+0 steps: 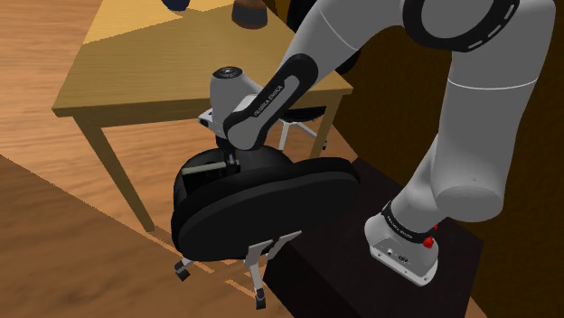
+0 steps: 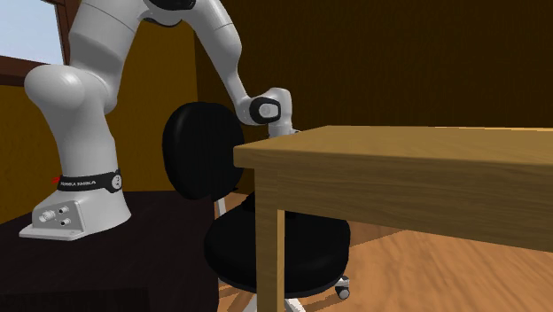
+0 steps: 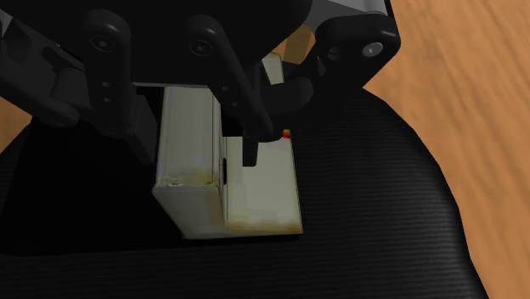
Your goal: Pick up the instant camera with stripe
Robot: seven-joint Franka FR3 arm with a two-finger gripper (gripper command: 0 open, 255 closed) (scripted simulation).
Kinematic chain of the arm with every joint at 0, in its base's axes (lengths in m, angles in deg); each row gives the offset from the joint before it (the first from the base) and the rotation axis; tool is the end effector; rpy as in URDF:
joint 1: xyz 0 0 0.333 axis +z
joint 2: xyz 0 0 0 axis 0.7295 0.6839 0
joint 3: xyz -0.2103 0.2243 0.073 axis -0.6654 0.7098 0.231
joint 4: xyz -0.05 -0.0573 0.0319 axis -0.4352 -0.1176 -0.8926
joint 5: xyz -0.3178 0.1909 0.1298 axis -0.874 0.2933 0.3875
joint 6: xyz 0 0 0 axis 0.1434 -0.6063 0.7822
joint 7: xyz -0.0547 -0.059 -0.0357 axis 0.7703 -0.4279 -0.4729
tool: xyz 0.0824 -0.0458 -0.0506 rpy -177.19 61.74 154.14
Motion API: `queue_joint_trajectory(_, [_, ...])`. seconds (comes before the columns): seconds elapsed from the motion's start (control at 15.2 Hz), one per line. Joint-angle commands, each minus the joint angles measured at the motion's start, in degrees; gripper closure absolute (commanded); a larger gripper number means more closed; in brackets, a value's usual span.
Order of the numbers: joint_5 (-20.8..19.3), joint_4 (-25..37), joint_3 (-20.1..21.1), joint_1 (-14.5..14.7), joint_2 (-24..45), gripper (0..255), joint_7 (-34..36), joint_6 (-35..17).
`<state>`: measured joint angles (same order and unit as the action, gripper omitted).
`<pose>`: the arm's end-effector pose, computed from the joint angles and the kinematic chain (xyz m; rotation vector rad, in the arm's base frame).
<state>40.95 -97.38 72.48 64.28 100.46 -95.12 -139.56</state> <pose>0.5111 0.2242 0.1946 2.6914 1.6051 0.0275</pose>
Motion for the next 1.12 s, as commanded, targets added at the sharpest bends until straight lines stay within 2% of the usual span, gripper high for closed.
queue_joint_trajectory(0.0, [0.0, 0.1, 0.0, 0.0, 0.3, 255, 0.1, -0.1])
queue_joint_trajectory(1.06, [2.2, 0.3, 1.2, -0.9, -9.4, 255, -1.5, 9.7])
